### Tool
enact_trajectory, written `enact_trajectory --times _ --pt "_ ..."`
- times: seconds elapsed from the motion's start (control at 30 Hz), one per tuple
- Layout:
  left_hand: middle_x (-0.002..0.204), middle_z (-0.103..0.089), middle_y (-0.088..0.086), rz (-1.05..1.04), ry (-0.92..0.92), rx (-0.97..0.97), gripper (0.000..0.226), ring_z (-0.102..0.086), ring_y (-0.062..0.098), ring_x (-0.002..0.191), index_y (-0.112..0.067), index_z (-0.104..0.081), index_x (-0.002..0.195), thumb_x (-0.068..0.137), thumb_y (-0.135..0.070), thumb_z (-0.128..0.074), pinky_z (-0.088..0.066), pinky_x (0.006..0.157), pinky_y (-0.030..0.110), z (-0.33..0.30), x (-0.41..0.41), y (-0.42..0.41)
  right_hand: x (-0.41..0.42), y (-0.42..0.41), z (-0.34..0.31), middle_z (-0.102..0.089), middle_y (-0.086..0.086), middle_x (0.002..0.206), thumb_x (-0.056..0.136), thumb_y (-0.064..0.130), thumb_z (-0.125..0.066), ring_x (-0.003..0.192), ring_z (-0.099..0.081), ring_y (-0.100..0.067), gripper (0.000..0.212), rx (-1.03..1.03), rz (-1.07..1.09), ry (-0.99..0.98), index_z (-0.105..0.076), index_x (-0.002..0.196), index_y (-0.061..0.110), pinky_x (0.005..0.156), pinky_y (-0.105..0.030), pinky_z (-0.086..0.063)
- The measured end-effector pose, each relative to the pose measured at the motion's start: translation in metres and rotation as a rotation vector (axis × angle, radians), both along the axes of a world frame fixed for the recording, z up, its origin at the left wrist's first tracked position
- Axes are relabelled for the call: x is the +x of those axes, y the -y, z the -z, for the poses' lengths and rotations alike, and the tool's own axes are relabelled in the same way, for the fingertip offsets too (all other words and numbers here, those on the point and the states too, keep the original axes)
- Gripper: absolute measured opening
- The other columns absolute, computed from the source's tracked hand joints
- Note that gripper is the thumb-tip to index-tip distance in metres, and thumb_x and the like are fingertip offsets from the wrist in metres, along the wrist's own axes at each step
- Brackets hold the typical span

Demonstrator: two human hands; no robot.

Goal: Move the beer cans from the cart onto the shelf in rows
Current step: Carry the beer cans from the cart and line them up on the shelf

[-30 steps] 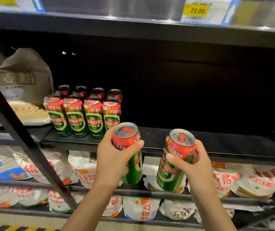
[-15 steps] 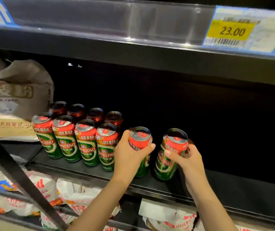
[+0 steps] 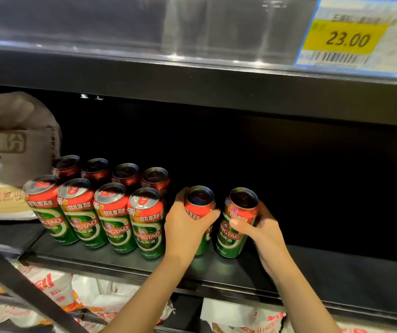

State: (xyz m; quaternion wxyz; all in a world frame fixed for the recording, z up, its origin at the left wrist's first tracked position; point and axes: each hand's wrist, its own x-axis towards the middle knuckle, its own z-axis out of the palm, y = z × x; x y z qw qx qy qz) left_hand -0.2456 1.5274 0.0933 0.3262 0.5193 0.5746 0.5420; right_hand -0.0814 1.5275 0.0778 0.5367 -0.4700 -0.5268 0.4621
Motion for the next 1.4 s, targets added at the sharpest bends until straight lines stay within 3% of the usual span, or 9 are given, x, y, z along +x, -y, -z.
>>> enact_trajectory --times 0.23,0.43,0.6,0.77,0.9,1.0,1.13,1.3,1.4 --pt "0.108 -0.06 -0.016 0.088 0.0 0.006 0.066 -0.059 0.0 0.097 -0.034 -0.044 0.122 0.068 -0.027 -0.082 -0.053 0.086 0.029 0.006 -0.006 -0.001 -0.004 0.0 0.008 -0.067 0.012 0.112 0.052 0.038 -0.08 0.106 -0.064 -0.007 0.076 -0.016 -0.05 -0.002 -0.048 0.122 0.031 0.082 -0.021 -0.054" --pt "0.114 -0.058 -0.007 0.05 0.079 -0.02 0.074 -0.059 0.007 0.103 -0.026 -0.041 0.124 0.064 -0.031 -0.083 -0.05 0.089 0.024 0.017 -0.004 -0.001 -0.001 0.003 0.014 -0.068 0.009 0.11 0.067 0.021 -0.074 0.106 -0.064 -0.009 0.059 -0.024 -0.054 0.004 -0.048 0.12 0.029 0.08 -0.02 -0.053" --pt "0.112 -0.048 -0.004 0.065 0.042 -0.026 0.061 -0.054 0.015 0.109 -0.027 -0.049 0.114 0.064 -0.044 -0.08 -0.048 0.097 0.036 0.026 -0.008 -0.001 0.0 0.007 0.016 -0.064 0.007 0.119 0.062 0.042 -0.076 0.11 -0.061 -0.007 0.064 -0.031 -0.029 0.037 -0.05 0.12 0.033 0.09 -0.026 -0.052" --pt "0.12 -0.052 -0.014 0.158 0.115 0.003 0.067 -0.053 -0.003 0.111 -0.027 -0.04 0.132 0.074 -0.028 -0.075 -0.045 0.087 0.012 0.026 -0.01 0.004 0.001 0.011 0.02 -0.058 0.008 0.125 0.063 0.043 -0.074 0.114 -0.058 -0.004 0.064 -0.023 -0.009 0.034 -0.045 0.12 0.036 0.094 -0.025 -0.049" --pt "0.114 -0.053 -0.023 0.198 0.147 0.007 0.051 -0.051 -0.018 0.104 -0.032 -0.039 0.121 0.082 -0.02 -0.069 -0.042 0.08 0.002 0.029 -0.009 0.005 0.001 0.014 0.022 -0.056 0.015 0.121 0.082 0.018 -0.068 0.108 -0.057 0.003 0.042 -0.054 0.027 0.038 -0.046 0.112 0.037 0.089 -0.017 -0.049" --pt "0.117 -0.053 -0.02 0.22 0.103 0.012 0.05 -0.051 -0.013 0.108 -0.034 -0.036 0.126 0.086 -0.022 -0.063 -0.043 0.089 0.011 0.033 -0.01 0.004 0.002 0.016 0.023 -0.057 0.006 0.126 0.085 0.019 -0.059 0.114 -0.056 -0.003 0.04 -0.074 0.035 0.053 -0.047 0.121 0.03 0.095 -0.023 -0.048" --pt "0.12 -0.053 -0.019 0.263 0.075 -0.005 0.047 -0.049 -0.003 0.115 -0.042 -0.034 0.127 0.09 -0.024 -0.057 -0.042 0.1 0.026 0.036 -0.014 0.003 0.002 0.02 0.023 -0.055 -0.002 0.132 0.077 0.04 -0.056 0.123 -0.051 -0.016 0.062 -0.069 0.025 0.085 -0.045 0.133 0.016 0.106 -0.04 -0.042" --pt "0.129 -0.046 -0.009 0.262 0.006 0.002 0.059 -0.046 -0.008 0.115 -0.038 -0.032 0.13 0.083 -0.03 -0.067 -0.042 0.09 0.01 0.046 -0.011 0.005 0.001 0.023 0.026 -0.051 0.016 0.127 0.077 0.036 -0.057 0.117 -0.051 0.001 0.052 -0.046 0.028 0.065 -0.039 0.126 0.034 0.087 -0.011 -0.047" --pt "0.129 -0.042 -0.006 0.218 -0.037 -0.005 0.079 -0.046 0.002 0.117 -0.026 -0.03 0.135 0.072 -0.034 -0.077 -0.043 0.09 0.013 0.061 -0.005 0.009 0.0 0.027 0.034 -0.056 0.014 0.126 0.08 0.034 -0.071 0.116 -0.054 0.001 0.053 -0.058 0.03 0.108 -0.044 0.125 0.033 0.094 -0.018 -0.047"
